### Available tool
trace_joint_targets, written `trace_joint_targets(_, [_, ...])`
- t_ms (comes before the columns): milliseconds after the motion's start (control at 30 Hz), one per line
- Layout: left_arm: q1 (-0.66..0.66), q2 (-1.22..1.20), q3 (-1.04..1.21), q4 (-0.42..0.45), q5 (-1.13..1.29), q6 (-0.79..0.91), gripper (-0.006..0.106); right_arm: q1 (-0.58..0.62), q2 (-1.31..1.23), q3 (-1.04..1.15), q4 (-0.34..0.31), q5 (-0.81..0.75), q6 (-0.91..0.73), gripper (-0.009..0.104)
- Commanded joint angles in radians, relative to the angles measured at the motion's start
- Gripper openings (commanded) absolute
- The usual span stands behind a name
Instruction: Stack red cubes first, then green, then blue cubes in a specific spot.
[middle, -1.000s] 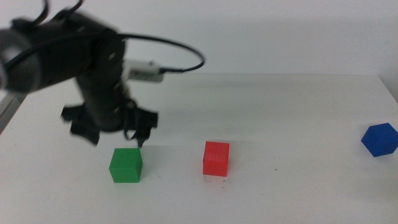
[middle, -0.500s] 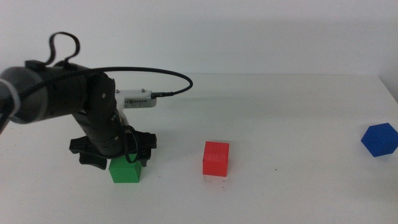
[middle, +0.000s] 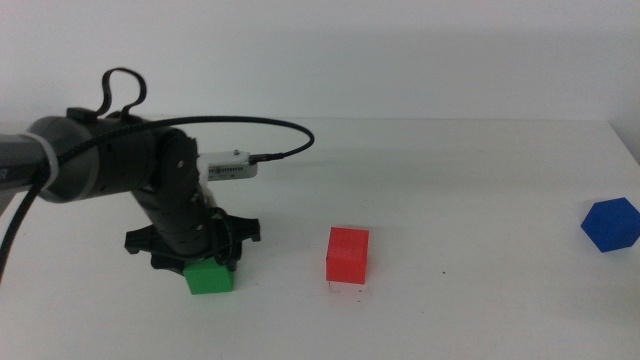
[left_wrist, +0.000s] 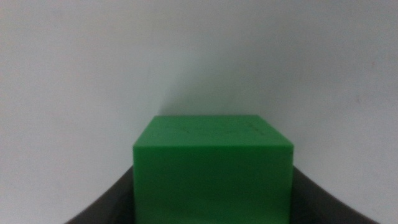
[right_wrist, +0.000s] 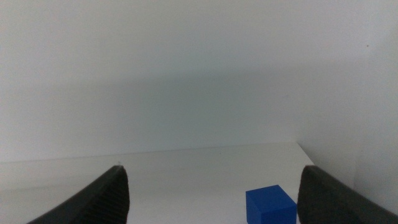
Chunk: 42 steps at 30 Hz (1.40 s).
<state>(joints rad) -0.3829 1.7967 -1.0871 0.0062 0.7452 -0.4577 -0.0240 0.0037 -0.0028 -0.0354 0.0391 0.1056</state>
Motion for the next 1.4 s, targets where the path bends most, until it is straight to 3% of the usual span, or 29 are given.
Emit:
trace_joint_targets(0, [-0.052, -0.046, -0.035, 0.003, 0.062, -0.068, 0.008, -0.007, -0.004, 0.003, -0.002, -0.011, -0.001, 0.093])
trace_joint_targets(100, [-0.209, -0.067, -0.16, 0.137, 0.219, -0.259, -0.001, -0.007, -0.004, 0.003, -0.002, -0.011, -0.001, 0.093])
trace_joint_targets(200, [-0.328, -0.036, -0.314, 0.196, 0.329, -0.323, 0.0, -0.007, -0.004, 0.003, -0.002, -0.011, -0.001, 0.093])
trace_joint_targets(500, [-0.403, 0.153, -0.595, 0.145, 0.411, -0.261, 0.002, -0.007, -0.004, 0.003, -0.002, -0.011, -0.001, 0.093])
trace_joint_targets(1267, [-0.38, 0.26, -0.604, 0.113, 0.315, -0.228, 0.002, -0.007, -0.004, 0.003, -0.002, -0.011, -0.001, 0.093])
trace_joint_targets(1367, [-0.374, 0.263, -0.602, 0.102, 0.32, -0.223, 0.007, -0.007, -0.004, 0.003, -0.002, -0.011, -0.001, 0.093])
